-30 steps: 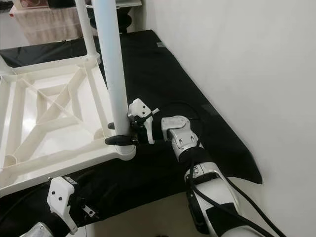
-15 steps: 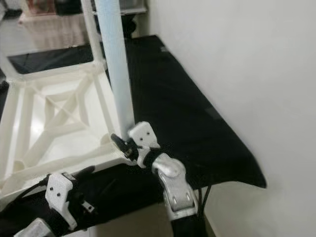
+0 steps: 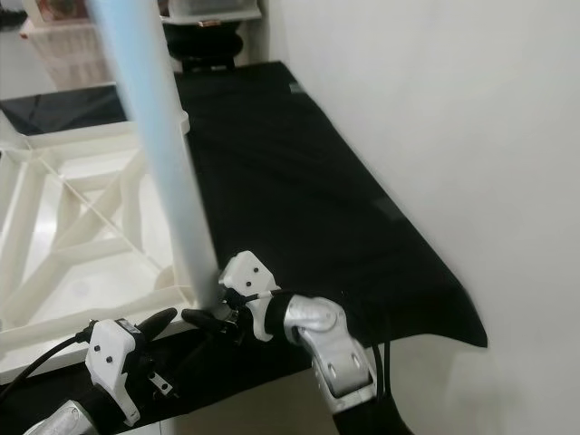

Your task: Building children table

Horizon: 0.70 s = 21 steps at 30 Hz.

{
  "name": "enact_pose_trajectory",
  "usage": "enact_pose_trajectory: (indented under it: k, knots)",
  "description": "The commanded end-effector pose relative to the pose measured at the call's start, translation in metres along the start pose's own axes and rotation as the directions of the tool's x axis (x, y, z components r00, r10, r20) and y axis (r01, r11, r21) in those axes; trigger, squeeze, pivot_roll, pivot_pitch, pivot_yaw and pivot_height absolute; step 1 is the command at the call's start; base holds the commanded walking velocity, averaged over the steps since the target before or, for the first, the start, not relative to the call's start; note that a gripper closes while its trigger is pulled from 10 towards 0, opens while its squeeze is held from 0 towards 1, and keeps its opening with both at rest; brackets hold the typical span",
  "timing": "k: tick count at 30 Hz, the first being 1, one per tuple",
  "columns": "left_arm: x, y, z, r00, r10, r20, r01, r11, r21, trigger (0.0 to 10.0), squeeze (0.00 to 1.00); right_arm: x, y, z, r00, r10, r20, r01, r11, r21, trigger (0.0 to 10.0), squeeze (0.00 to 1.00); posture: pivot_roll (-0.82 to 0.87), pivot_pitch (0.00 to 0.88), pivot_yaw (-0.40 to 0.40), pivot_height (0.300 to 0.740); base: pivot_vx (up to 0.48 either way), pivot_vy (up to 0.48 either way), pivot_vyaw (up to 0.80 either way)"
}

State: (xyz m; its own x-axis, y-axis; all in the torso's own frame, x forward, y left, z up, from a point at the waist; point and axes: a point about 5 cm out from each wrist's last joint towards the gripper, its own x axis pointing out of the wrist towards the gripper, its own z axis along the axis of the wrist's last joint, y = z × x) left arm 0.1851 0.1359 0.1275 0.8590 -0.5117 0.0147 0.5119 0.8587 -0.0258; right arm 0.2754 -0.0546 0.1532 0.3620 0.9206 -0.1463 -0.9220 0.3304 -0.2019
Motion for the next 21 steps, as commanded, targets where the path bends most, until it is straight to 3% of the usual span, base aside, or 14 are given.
enact_pose_trajectory:
  k: [1, 4, 5, 6, 7, 8, 9, 21]
  knots:
    - [0.0, 0.002, -0.004, 1.0, 0.019, -0.019, -0.019, 1.0, -0.014, 10.0, 0.0, 0.01, 0.013, -0.001, 0.992, 0.125, 0.031, -0.126, 0.992, 0.031, 10.0, 0.53, 0.09, 0.165, -0.023, 0.74, 0.0, 0.0, 0.0]
    - [0.0, 0.001, -0.004, 1.0, 0.017, -0.019, -0.017, 1.0, -0.014, 10.0, 0.0, 0.008, 0.009, -0.001, 0.989, 0.142, 0.031, -0.144, 0.988, 0.063, 10.0, 0.53, 0.1, 0.166, -0.023, 0.74, 0.0, 0.0, 0.0]
    - [-0.001, -0.001, -0.005, 1.0, 0.021, -0.02, -0.021, 1.0, -0.015, 10.0, 0.0, 0.015, -0.031, 0.008, 0.974, 0.224, 0.029, -0.224, 0.975, -0.004, 10.0, 0.0, 0.12, 0.181, -0.03, 0.74, 0.0, 0.0, 0.0]
    - [-0.001, -0.001, -0.005, 1.0, 0.021, -0.02, -0.021, 1.0, -0.015, 10.0, 0.0, 0.015, -0.031, 0.008, 0.974, 0.224, 0.029, -0.224, 0.975, -0.004, 10.0, 0.0, 0.12, 0.181, -0.03, 0.74, 0.0, 0.0, 0.0]
    - [-0.002, -0.002, -0.005, 1.0, 0.022, -0.021, -0.023, 1.0, -0.017, 10.0, 0.0, 0.017, -0.045, 0.015, 0.967, 0.252, 0.028, -0.252, 0.967, -0.024, 10.0, 0.0, 0.12, 0.181, -0.03, 0.74, 0.0, 0.0, 0.0]
    - [-0.003, -0.003, -0.005, 0.999, 0.023, -0.024, -0.023, 1.0, -0.017, 10.0, 0.0, 0.019, -0.056, 0.022, 0.961, 0.276, 0.029, -0.275, 0.961, -0.03, 3.8, 0.0, 0.13, 0.185, -0.031, 0.74, 0.0, 0.0, 0.0]
    - [-0.004, -0.004, -0.005, 0.999, 0.022, -0.026, -0.022, 1.0, -0.018, 10.0, 0.0, 0.021, -0.062, 0.027, 0.954, 0.298, 0.031, -0.297, 0.954, -0.026, 0.0, 0.0, 0.13, 0.187, -0.032, 0.74, 0.0, 0.0, 0.0]
    - [-0.007, -0.006, -0.007, 0.999, 0.022, -0.035, -0.023, 0.999, -0.023, 10.0, 0.0, 0.015, -0.072, 0.029, 0.938, 0.345, 0.026, -0.345, 0.938, 0.012, 0.0, 0.0, 0.13, 0.184, -0.029, 0.74, 0.0, 0.0, 0.0]
